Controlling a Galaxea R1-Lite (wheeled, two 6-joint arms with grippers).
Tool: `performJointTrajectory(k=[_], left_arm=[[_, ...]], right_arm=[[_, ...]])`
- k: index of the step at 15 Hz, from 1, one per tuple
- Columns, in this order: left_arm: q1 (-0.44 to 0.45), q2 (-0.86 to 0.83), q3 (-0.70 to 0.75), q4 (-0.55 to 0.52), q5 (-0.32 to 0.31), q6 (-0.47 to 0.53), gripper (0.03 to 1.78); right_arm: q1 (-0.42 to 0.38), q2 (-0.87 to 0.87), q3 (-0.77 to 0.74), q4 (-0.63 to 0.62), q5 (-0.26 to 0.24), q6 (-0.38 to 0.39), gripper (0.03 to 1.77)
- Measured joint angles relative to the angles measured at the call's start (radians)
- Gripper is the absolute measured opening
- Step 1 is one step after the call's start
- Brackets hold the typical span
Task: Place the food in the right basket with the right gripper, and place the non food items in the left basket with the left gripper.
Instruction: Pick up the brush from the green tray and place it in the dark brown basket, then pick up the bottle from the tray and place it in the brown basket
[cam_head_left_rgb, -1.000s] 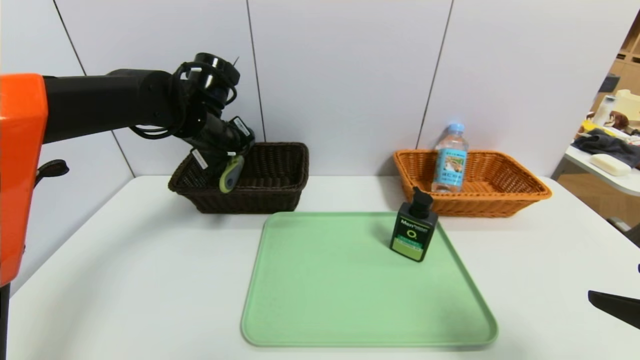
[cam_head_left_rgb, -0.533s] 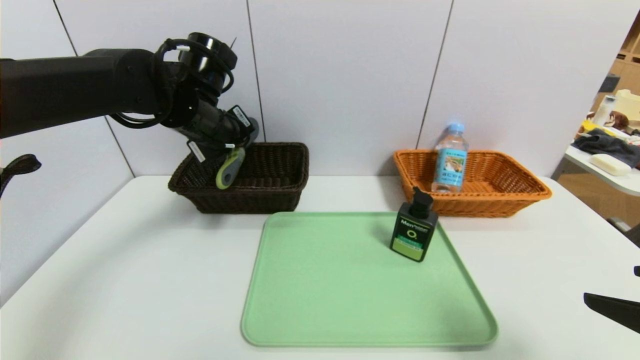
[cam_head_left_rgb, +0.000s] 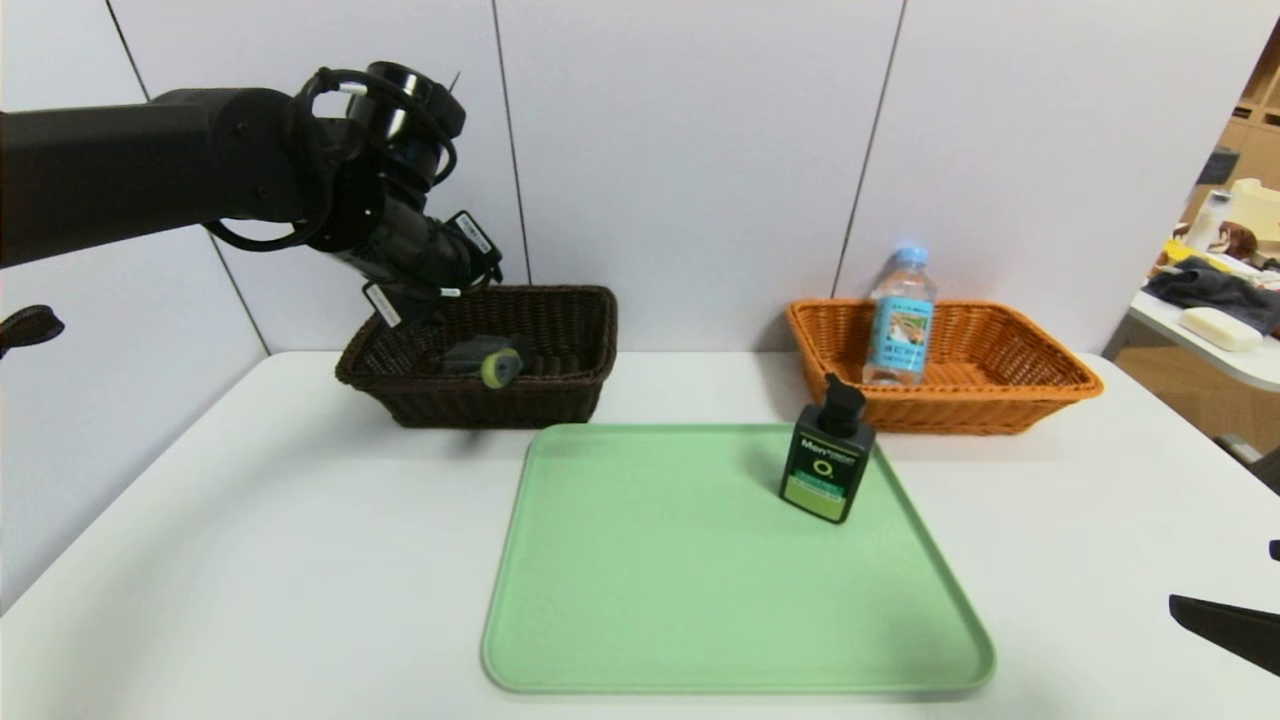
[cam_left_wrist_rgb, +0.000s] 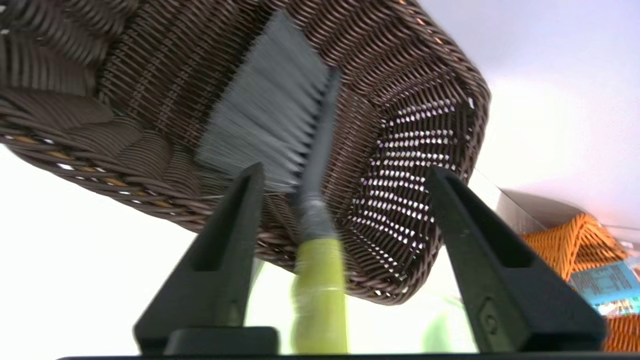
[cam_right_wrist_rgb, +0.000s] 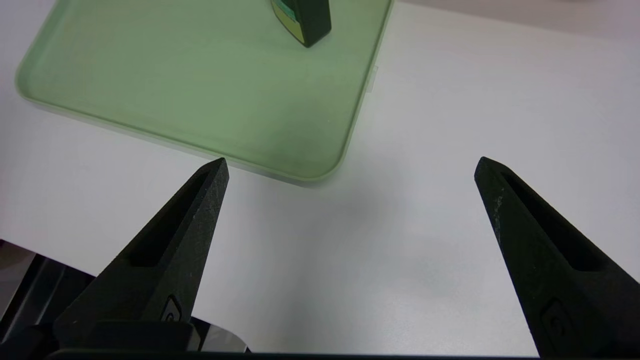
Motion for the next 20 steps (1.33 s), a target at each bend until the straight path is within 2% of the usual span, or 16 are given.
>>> performJointTrajectory(k=[5,9,12,20], left_arm=[[-0.018,-0.017,0.000,0.000,0.001,0.011,1.44],[-0.114,-0.029,0.000,0.020,0.000,0.097,1.55],[-0.197,-0.057,0.000,0.117,0.000,0.141,1.60],[-0.366,-0.193,0.008,0.197,0.033,0.381,1.67]], right_arm=[[0.000,-0.004,0.010,-0.003,0.000,0.000,1.70],[0.000,-0.005,0.003,-0.012,-0.003,0.001,1.70],[0.000,-0.008,-0.009,-0.010,-0.005,0.001,1.70],[-0.012,-0.021,-0.007,-0.010,-0.003,0.002,1.70]])
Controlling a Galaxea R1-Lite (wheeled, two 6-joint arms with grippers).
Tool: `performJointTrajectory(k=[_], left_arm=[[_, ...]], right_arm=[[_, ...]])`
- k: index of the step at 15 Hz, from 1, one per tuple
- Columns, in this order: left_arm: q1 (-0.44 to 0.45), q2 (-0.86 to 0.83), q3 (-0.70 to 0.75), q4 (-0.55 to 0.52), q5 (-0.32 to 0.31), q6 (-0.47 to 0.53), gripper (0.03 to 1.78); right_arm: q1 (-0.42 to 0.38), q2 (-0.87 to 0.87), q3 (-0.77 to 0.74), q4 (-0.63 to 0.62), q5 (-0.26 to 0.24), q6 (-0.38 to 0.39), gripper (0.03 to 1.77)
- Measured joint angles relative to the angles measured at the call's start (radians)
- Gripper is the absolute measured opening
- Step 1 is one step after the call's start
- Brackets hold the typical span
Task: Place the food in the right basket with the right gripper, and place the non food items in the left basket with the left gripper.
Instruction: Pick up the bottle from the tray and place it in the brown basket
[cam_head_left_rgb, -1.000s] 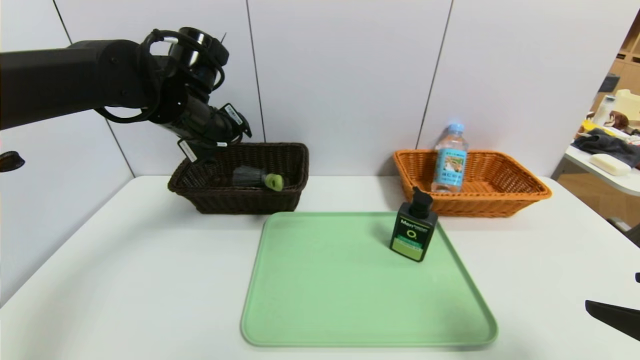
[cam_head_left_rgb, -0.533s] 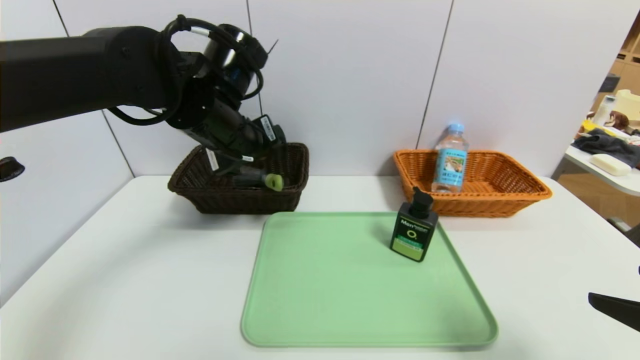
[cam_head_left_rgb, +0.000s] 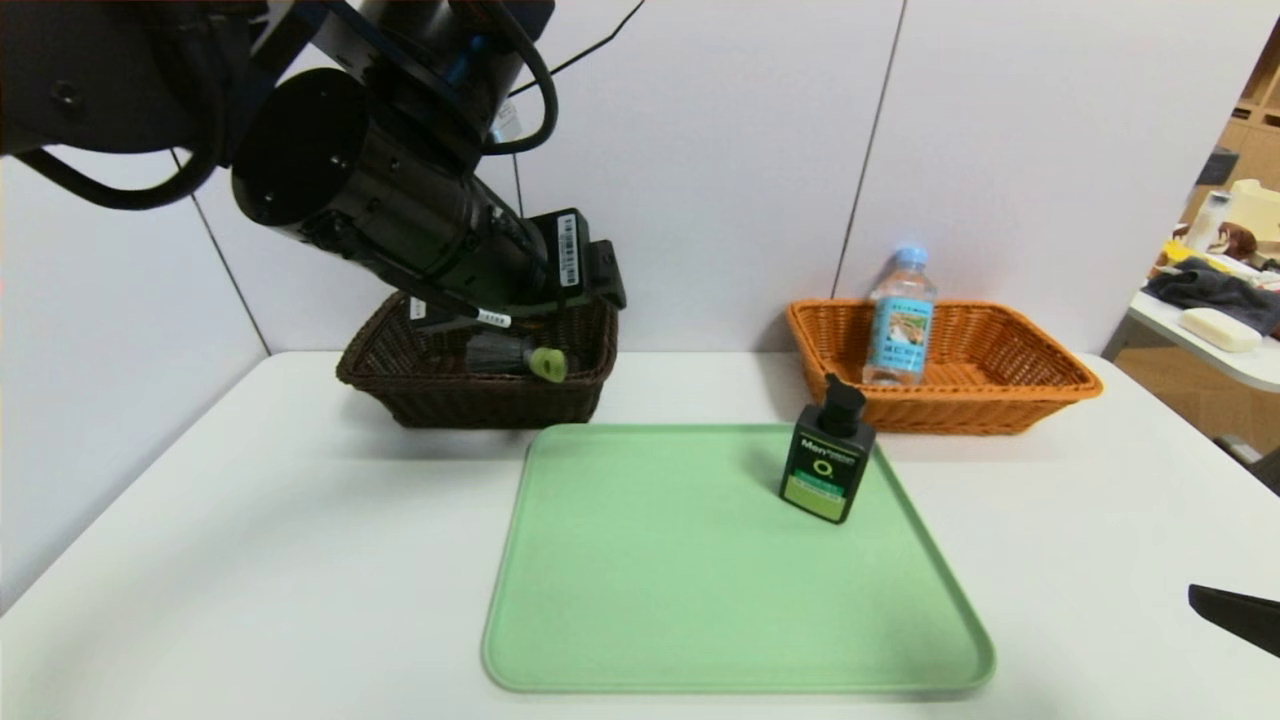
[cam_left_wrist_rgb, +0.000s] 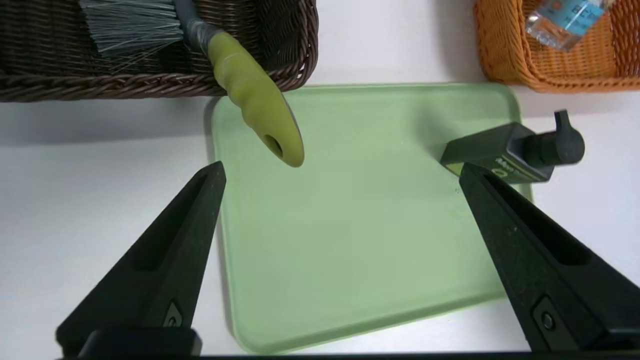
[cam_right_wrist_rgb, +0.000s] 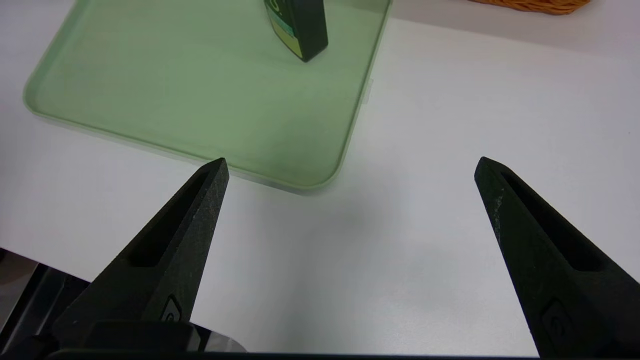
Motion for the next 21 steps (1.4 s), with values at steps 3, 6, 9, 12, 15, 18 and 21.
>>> performJointTrajectory(k=[3,6,9,12,15,18,21], left_arm=[[-0.034,-0.027,0.008,0.023,-0.047,0.066,1.67],[-0.045,-0.037,0.043,0.023,-0.175,0.143,1.68],[-0.050,-0.008,0.054,0.015,-0.166,0.138,1.69],[-0.052,0.036,0.050,-0.017,-0.139,0.125,1.69],[-0.054,0.073,0.050,-0.024,-0.137,0.125,1.69],[-0.063,0.101,0.050,-0.025,-0.136,0.124,1.69],[-0.074,0.125,0.045,-0.057,-0.135,0.128,1.69]], right_arm=[[-0.004,-0.002,-0.041,0.004,-0.006,0.000,1.70],[-0.043,0.000,-0.114,0.028,-0.014,-0.002,1.70],[-0.090,-0.001,-0.191,0.120,-0.073,-0.007,1.70],[-0.102,0.013,-0.209,0.124,-0.155,-0.006,1.70],[-0.146,0.031,-0.207,0.115,-0.157,-0.007,1.70],[-0.167,0.050,-0.189,0.112,-0.150,-0.005,1.70],[-0.174,0.076,-0.163,0.110,-0.138,-0.002,1.70]])
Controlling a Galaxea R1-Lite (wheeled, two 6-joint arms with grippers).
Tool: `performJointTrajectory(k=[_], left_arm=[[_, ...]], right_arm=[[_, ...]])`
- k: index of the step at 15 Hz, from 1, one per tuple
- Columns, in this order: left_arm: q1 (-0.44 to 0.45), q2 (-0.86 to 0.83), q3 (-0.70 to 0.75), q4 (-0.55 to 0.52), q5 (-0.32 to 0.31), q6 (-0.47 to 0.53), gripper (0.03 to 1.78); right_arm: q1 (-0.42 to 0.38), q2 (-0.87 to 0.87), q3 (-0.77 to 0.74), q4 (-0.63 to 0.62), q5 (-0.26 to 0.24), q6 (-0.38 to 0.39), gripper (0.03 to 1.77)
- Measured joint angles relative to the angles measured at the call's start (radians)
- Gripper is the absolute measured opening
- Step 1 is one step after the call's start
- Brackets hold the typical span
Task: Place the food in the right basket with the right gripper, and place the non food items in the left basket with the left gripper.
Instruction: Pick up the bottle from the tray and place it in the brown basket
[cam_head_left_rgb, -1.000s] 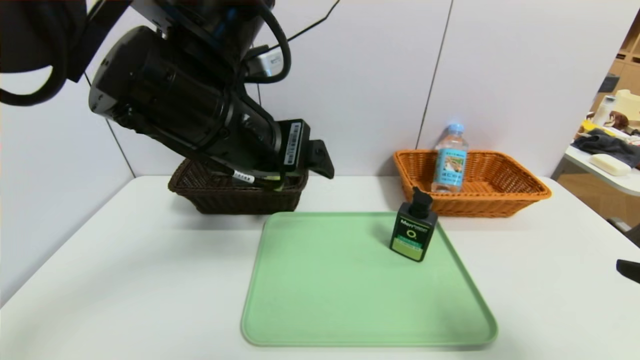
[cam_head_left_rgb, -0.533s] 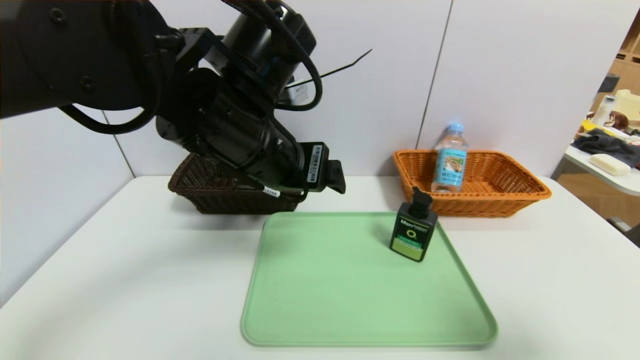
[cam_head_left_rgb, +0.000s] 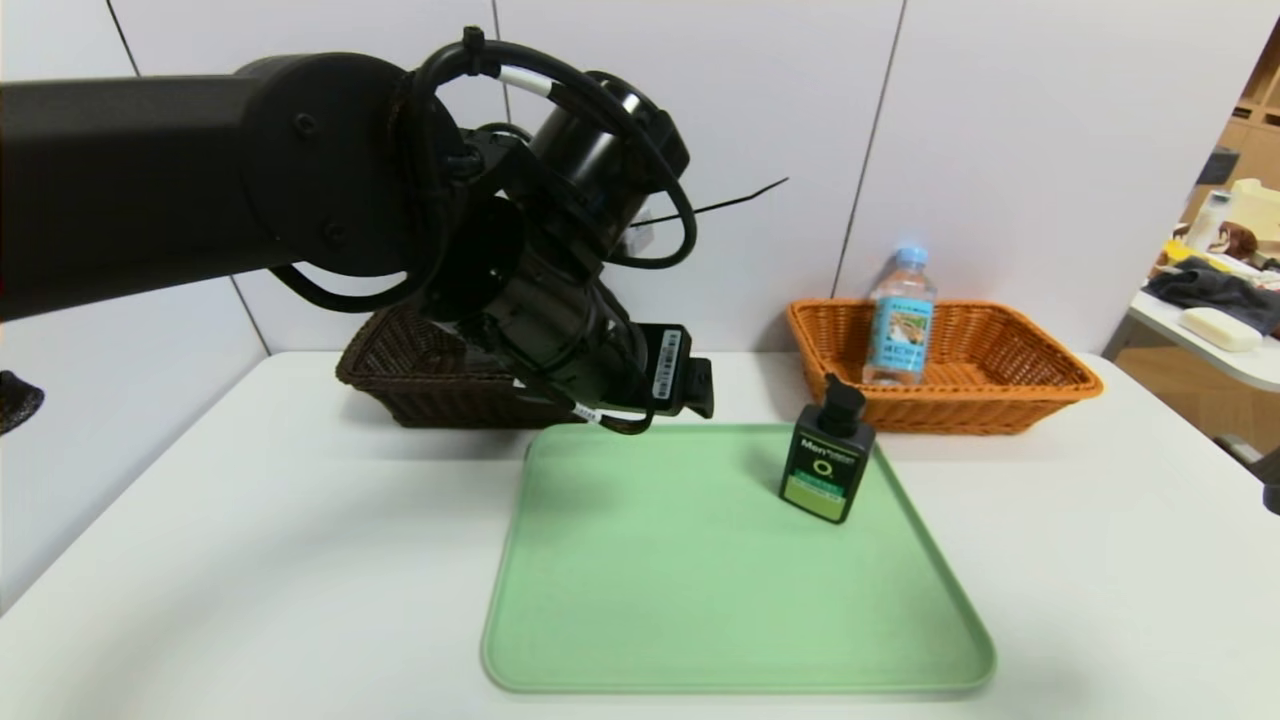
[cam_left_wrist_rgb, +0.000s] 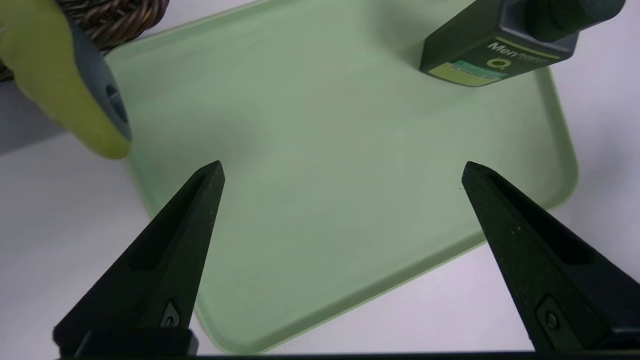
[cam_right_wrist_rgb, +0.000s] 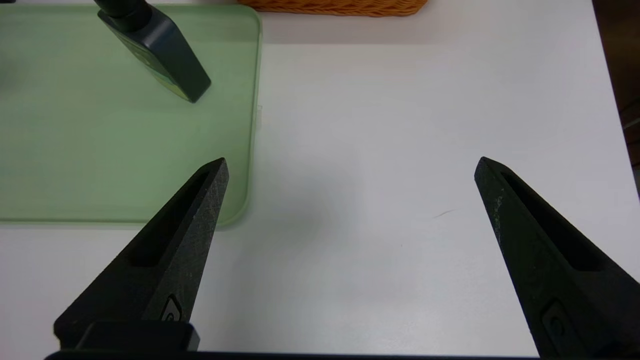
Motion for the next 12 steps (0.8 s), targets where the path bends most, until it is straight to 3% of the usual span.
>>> performJointTrajectory(k=[4,6,9,12], left_arm=[[-0.002,0.041,-0.009,-0.030,-0.005,0.020,1.69],[-0.002,0.056,0.003,-0.079,-0.041,0.024,1.69],[0.006,0.052,0.049,-0.102,-0.186,0.059,1.69],[0.049,0.031,0.142,-0.173,-0.361,0.162,1.69]], right_arm=[[-0.018,0.024,0.004,-0.039,0.010,0.002,1.70],[-0.021,0.028,0.004,-0.040,0.010,0.002,1.70],[-0.023,0.030,0.006,-0.040,0.012,0.002,1.70],[-0.023,0.031,0.007,-0.040,0.014,0.004,1.70]])
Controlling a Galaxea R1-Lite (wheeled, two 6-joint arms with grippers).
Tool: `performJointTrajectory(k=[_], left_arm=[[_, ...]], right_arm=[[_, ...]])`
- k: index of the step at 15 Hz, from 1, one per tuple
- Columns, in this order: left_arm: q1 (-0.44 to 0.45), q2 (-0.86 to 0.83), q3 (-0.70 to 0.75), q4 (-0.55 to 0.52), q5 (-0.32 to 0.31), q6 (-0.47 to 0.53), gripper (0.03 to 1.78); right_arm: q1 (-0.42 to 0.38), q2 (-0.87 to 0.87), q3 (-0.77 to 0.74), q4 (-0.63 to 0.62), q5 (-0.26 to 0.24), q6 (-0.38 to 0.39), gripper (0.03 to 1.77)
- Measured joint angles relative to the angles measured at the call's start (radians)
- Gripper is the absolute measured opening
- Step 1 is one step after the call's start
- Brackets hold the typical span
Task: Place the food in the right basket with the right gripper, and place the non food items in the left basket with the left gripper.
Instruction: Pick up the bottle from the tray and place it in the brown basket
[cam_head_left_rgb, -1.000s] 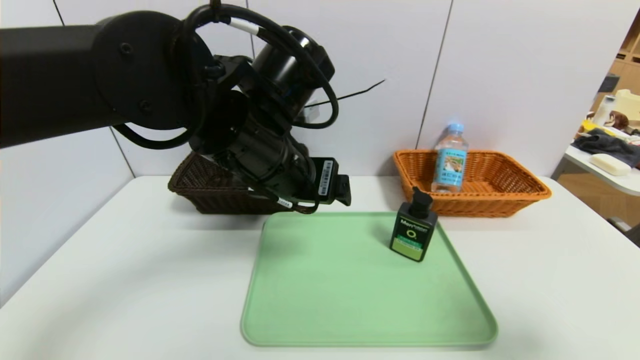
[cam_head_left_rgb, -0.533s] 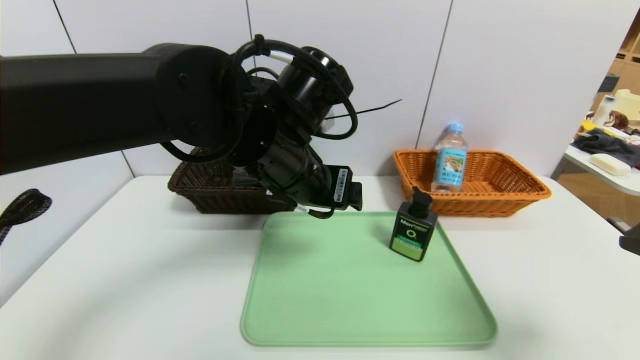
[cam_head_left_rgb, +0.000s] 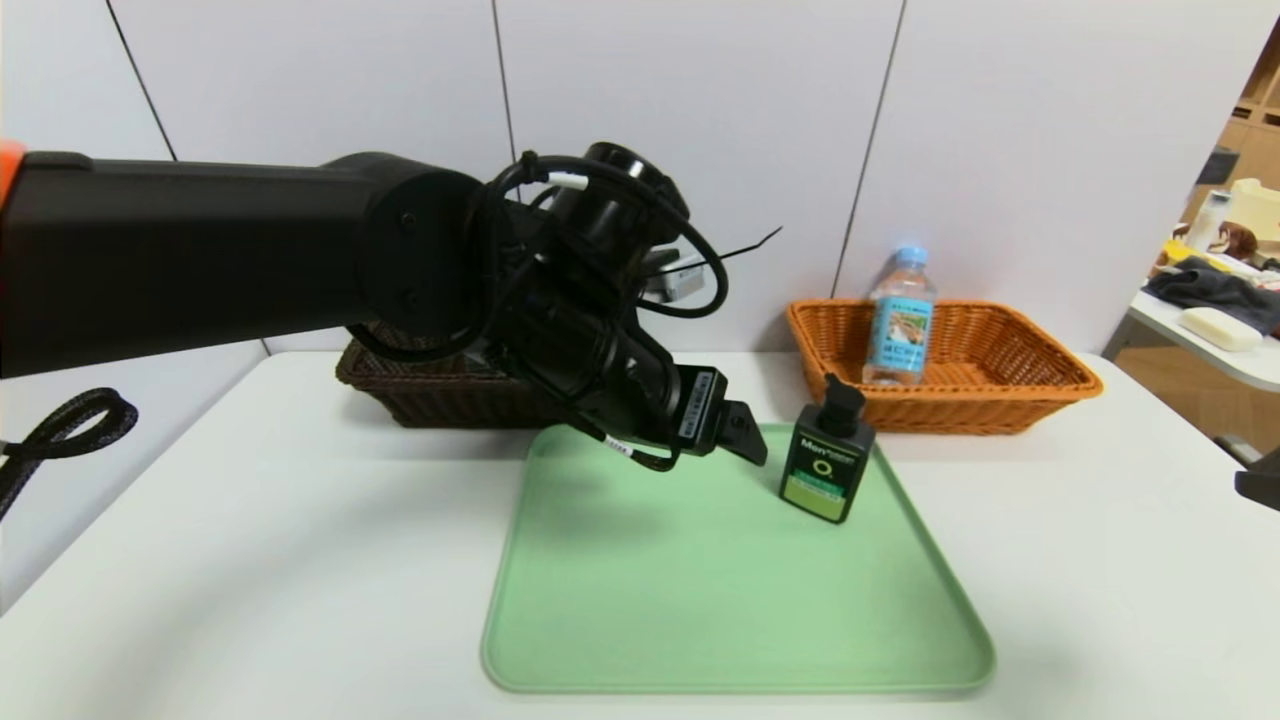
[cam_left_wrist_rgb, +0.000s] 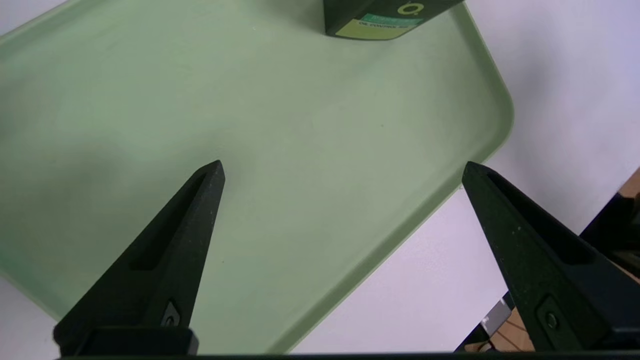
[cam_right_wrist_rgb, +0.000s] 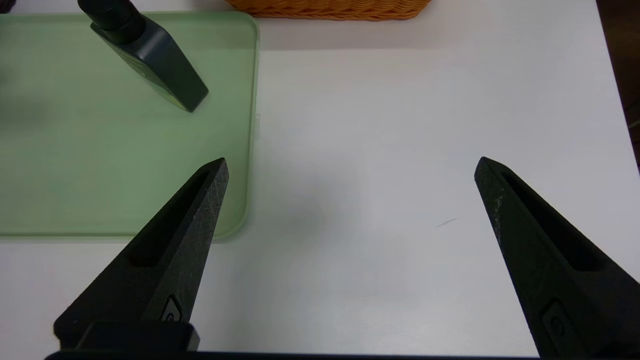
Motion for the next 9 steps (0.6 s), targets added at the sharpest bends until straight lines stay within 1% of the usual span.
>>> performJointTrajectory(k=[1,3,4,5,6,7,9], left_arm=[[0.016,-0.008,0.047,-0.044,-0.051,0.046,1.69],[0.050,-0.017,0.131,-0.158,-0.161,0.133,1.69],[0.072,-0.015,0.160,-0.239,-0.222,0.170,1.69],[0.090,-0.007,0.182,-0.316,-0.266,0.188,1.69],[0.101,0.008,0.193,-0.383,-0.283,0.196,1.69],[0.105,0.028,0.194,-0.435,-0.285,0.199,1.69],[0.110,0.065,0.183,-0.496,-0.285,0.201,1.69]], right_arm=[[0.000,0.001,0.000,0.000,0.003,0.012,1.70],[0.000,0.001,0.000,-0.001,0.026,0.022,1.70],[0.000,0.002,-0.001,-0.001,0.028,0.024,1.70],[0.000,0.002,-0.002,-0.001,0.028,0.026,1.70],[0.000,0.003,-0.003,-0.001,0.028,0.026,1.70],[0.000,0.003,-0.003,-0.001,0.027,0.027,1.70],[0.000,0.005,-0.001,-0.001,0.027,0.030,1.70]])
